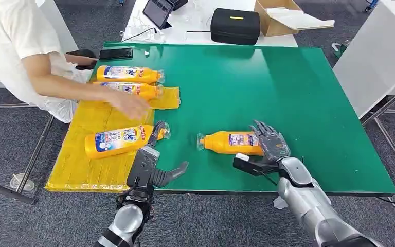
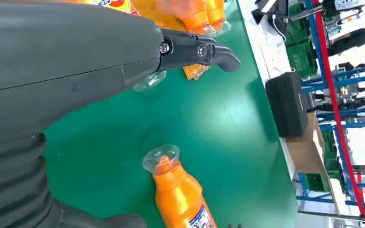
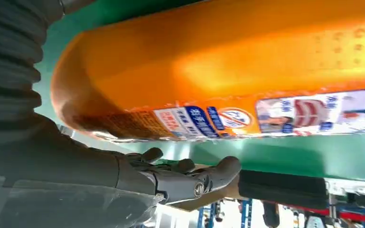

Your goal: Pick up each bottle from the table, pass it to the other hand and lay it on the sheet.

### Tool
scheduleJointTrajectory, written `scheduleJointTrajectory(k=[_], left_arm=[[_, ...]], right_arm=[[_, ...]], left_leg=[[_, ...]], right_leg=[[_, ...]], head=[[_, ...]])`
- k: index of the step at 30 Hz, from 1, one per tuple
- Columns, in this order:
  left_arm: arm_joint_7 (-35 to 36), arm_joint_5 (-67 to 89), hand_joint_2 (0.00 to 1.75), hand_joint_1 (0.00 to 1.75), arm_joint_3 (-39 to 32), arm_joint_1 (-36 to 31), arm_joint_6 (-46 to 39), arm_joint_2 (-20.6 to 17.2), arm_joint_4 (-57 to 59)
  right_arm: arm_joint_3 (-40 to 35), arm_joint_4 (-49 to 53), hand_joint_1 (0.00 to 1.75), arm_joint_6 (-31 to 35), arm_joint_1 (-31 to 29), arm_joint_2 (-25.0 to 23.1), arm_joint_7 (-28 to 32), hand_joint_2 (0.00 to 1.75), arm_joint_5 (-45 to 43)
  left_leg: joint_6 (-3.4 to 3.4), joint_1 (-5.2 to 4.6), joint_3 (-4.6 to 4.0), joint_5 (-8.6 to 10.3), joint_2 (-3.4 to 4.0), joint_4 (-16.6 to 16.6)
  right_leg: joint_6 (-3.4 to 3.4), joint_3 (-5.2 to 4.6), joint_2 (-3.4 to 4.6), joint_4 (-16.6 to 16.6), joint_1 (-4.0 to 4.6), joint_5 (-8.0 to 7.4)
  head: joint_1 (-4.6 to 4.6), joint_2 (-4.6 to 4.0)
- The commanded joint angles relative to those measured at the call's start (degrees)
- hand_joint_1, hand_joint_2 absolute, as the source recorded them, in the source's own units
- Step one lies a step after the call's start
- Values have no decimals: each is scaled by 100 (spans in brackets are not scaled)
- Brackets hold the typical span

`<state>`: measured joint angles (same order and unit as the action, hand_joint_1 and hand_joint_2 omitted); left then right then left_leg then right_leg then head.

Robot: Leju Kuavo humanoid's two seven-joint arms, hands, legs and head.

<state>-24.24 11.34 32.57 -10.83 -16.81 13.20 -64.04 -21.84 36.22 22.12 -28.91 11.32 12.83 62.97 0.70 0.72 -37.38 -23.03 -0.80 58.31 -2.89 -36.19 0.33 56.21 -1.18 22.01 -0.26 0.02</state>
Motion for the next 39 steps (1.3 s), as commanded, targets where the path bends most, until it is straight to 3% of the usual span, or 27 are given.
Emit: scheduleJointTrajectory(k=[1,5,8,9,10,11,13,14,20,26,36,39], left_arm=[[46,-26,175,0,167,-146,-1,-179,64],[15,5,175,0,123,-110,-62,-169,135],[-10,16,175,0,109,-129,-95,-166,166],[-16,21,175,0,104,-136,-106,-166,170],[-16,19,175,0,96,-150,-108,-164,175],[-15,31,175,0,94,-166,-117,-169,189],[-16,27,175,0,91,-181,-105,-172,204],[-30,19,175,0,94,-199,-99,-179,231],[-35,16,175,0,93,-204,-99,-180,240],[-89,-45,175,0,149,-248,-38,-173,328],[-101,-54,175,0,156,-248,-39,-160,330],[-198,-84,175,0,159,-225,-74,-154,291]], right_arm=[[-254,-592,0,-224,-173,71,-223,175,131],[-289,-738,0,-105,-259,185,-549,175,352],[-264,-923,0,-470,-334,185,-591,175,310],[-249,-976,31,-646,-359,195,-600,175,279],[-250,-1051,154,-784,-386,205,-605,175,261],[-188,-1125,175,-1133,-408,203,-617,175,133],[-51,-1141,175,-1355,-380,194,-489,175,-84],[211,-1156,175,-1733,-333,170,-153,175,-511],[215,-1151,175,-1751,-312,184,-137,175,-528],[231,-1185,175,-2317,-236,360,55,175,-858],[233,-1158,175,-2338,-183,383,167,175,-923],[508,-871,175,-2278,29,312,769,175,-1574]], left_leg=[[0,2,31,-8,3,-4],[1,0,30,-4,0,-5],[1,2,40,-5,-1,-5],[1,2,30,-2,-1,-4],[1,1,35,-4,0,-5],[1,2,46,-7,3,-6],[1,2,48,-5,2,-7],[0,3,40,-2,-4,-5],[0,6,62,-1,-9,-8],[1,6,77,-3,-16,-13],[0,7,82,-1,-14,-11],[0,7,82,-2,-13,-10]], right_leg=[[15,32,-7,-4,6,9],[10,31,-8,-5,3,6],[13,43,-12,-7,5,7],[9,35,-8,-6,4,3],[11,39,-7,-6,4,5],[16,50,-8,-8,5,8],[15,50,-11,-9,6,6],[11,44,-15,-9,6,4],[10,64,-17,-17,10,4],[16,83,-31,-21,13,10],[9,82,-25,-22,13,10],[6,85,-21,-21,12,9]], head=[[0,-2],[0,-2],[2,-2],[0,-2],[2,-2],[0,-2],[0,-2],[2,-2],[4,-2],[0,-2],[2,-2],[0,-2]])
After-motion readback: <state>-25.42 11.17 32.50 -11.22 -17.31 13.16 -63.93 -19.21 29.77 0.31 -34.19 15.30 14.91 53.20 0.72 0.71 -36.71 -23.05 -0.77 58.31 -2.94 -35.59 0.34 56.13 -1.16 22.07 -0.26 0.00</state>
